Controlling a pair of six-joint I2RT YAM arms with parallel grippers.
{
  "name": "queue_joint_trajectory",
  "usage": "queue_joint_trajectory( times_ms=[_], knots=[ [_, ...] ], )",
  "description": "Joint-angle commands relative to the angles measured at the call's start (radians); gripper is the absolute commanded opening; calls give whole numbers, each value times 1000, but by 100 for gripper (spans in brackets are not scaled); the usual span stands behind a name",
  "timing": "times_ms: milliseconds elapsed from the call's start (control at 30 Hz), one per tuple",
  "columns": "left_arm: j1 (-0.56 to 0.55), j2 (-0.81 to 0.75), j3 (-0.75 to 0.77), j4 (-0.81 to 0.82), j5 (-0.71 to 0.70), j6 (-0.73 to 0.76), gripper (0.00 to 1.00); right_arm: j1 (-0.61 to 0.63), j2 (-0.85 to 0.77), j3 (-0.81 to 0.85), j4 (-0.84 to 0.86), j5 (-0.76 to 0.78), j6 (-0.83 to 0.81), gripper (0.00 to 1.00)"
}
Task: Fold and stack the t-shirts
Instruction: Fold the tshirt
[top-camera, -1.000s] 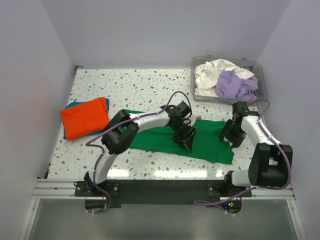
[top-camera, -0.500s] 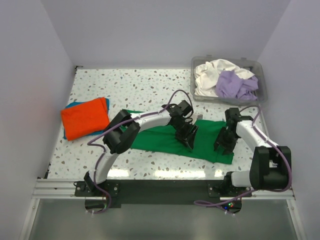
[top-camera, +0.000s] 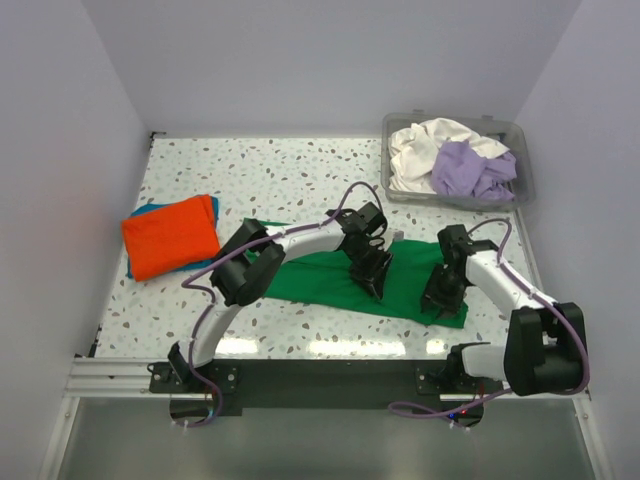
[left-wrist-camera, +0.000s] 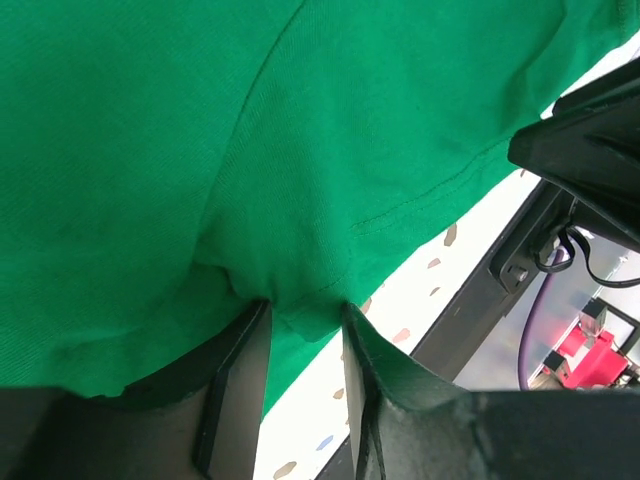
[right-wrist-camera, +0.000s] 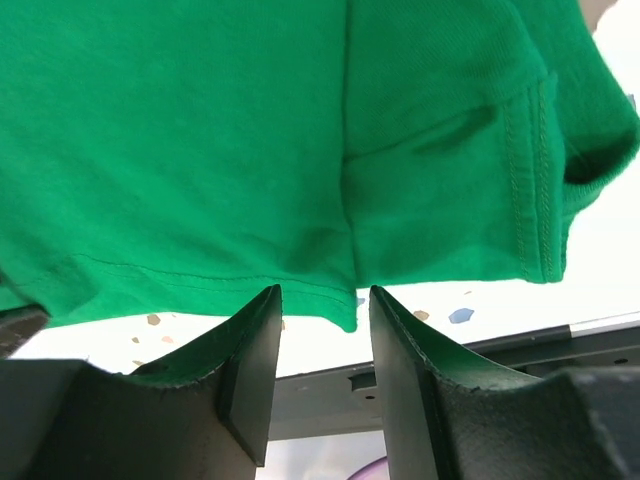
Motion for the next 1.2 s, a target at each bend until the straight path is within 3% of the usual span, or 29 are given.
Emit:
queue_joint_trajectory(
  times_ms=[0, 433, 633, 700, 967, 1167],
  knots=[
    [1, -2, 39, -31, -34, -2, 39, 5, -33, -23, -39, -10, 20, 44],
    [-5, 34, 66, -54, -8, 8, 33, 8, -19, -60, 0, -36, 35, 38],
    [-5, 31, 67, -48, 7, 15, 5, 11, -13, -58, 3, -41, 30, 28],
    [-5, 17, 66, -50, -7, 16, 0, 12, -14, -55, -6, -41, 29, 24],
    [-2, -35, 49, -79, -77, 27, 0, 11, -31, -28, -45, -65, 14, 2],
    [23, -92, 6, -93, -125, 22, 0, 17, -27, -9, -62, -126, 3, 0]
  ],
)
